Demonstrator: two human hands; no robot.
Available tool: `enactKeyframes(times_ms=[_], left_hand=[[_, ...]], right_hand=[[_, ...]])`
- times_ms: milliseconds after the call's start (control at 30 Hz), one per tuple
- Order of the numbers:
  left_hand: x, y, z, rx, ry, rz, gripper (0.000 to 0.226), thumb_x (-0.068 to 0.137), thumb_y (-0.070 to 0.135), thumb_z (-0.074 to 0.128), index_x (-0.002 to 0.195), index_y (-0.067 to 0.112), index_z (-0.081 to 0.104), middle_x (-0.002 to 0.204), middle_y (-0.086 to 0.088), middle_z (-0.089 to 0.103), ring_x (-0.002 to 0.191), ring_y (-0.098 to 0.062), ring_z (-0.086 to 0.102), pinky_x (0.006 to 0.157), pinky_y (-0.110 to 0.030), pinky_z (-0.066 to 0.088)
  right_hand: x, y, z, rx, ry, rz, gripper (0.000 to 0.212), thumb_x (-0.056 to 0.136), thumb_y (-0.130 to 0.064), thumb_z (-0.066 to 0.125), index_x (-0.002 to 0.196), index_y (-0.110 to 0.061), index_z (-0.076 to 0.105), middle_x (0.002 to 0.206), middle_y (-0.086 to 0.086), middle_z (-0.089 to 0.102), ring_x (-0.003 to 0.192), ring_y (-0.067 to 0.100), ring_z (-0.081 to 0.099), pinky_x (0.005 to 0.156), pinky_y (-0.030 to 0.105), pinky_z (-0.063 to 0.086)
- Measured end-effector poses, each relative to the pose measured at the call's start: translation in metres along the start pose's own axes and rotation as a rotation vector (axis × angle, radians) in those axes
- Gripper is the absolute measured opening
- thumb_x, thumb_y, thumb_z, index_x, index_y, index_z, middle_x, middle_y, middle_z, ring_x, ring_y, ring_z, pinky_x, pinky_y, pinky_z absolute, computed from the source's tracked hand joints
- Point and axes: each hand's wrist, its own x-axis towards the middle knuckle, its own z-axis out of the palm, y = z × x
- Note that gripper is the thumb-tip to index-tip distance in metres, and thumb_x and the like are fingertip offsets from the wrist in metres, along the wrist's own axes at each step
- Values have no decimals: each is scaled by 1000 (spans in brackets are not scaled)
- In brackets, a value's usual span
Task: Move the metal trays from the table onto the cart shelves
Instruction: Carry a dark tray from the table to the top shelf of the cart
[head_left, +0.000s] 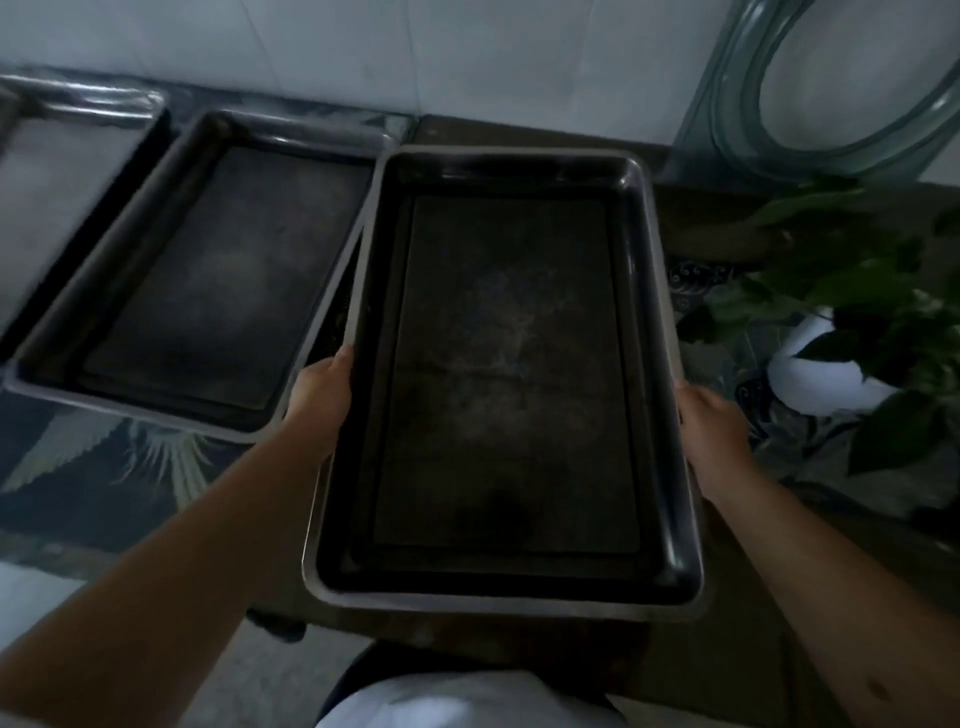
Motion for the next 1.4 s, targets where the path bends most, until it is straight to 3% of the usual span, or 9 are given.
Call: enactKeyframes(times_ms=[133, 267, 367, 467, 600, 767, 1067, 1200, 1400], left_hand=[[-65, -32, -50, -159, 93, -32, 37, 86, 51, 55, 72, 24, 75, 61, 0, 68, 56, -14, 66, 55, -34, 54], [-136, -74, -105, -190, 256, -11, 26, 96, 29, 54, 79, 22, 72, 63, 6, 69, 54, 0, 65, 47, -15, 50], [-190, -115, -146, -294, 454, -105, 30, 96, 33, 53, 79, 16, 72, 66, 1, 69, 58, -9, 64, 50, -23, 47], [-249, -157, -184, -385, 617, -171, 33, 98, 27, 53, 75, 12, 71, 51, 4, 68, 45, -3, 62, 41, -18, 45], [-324, -216, -221, -565, 830, -279, 41, 97, 41, 54, 79, 11, 76, 65, -3, 73, 62, -19, 68, 62, -33, 56], [-393, -280, -248, -672, 1012, -368, 45, 98, 45, 50, 84, 11, 76, 75, -10, 77, 68, -25, 74, 65, -39, 58], [-434, -357, -319, -700, 1131, -462, 44, 93, 51, 48, 77, 18, 73, 77, -14, 74, 76, -37, 73, 72, -55, 60], [-438, -376, -364, -637, 1143, -489, 46, 94, 51, 46, 80, 16, 72, 80, -20, 71, 76, -40, 71, 71, -56, 58], [-423, -397, -418, -591, 1093, -470, 44, 100, 45, 45, 88, 11, 72, 85, -19, 73, 83, -40, 70, 76, -56, 57]], right_hand=[[-27, -30, -5, -51, -132, -109, 29, 89, -44, 56, 83, -20, 71, 77, 4, 70, 73, 21, 66, 61, 30, 47], [-51, -61, 33, -113, -302, -233, 26, 91, -37, 56, 88, -14, 68, 84, 11, 64, 76, 22, 58, 66, 33, 42], [-80, -78, 84, -191, -463, -320, 28, 91, -35, 55, 81, -11, 66, 76, 8, 62, 70, 20, 55, 60, 32, 40], [-125, -89, 141, -301, -626, -443, 30, 91, -35, 53, 75, -12, 63, 72, 6, 59, 70, 22, 55, 61, 33, 40], [-197, -97, 213, -367, -798, -616, 39, 91, -36, 54, 62, -10, 59, 56, 1, 55, 54, 17, 51, 52, 31, 36], [-288, -101, 294, -518, -1001, -862, 47, 97, -32, 51, 71, 5, 61, 68, 22, 61, 66, 34, 56, 62, 39, 42], [-401, -96, 386, -605, -1101, -1059, 46, 99, -30, 47, 76, 7, 62, 72, 22, 63, 61, 25, 53, 56, 24, 35], [-436, -84, 412, -585, -1114, -1034, 46, 99, -30, 47, 77, 8, 61, 75, 26, 63, 71, 37, 59, 61, 35, 43], [-469, -87, 450, -589, -1089, -1059, 49, 98, -33, 46, 67, 5, 54, 60, 18, 55, 57, 31, 53, 51, 30, 36]])
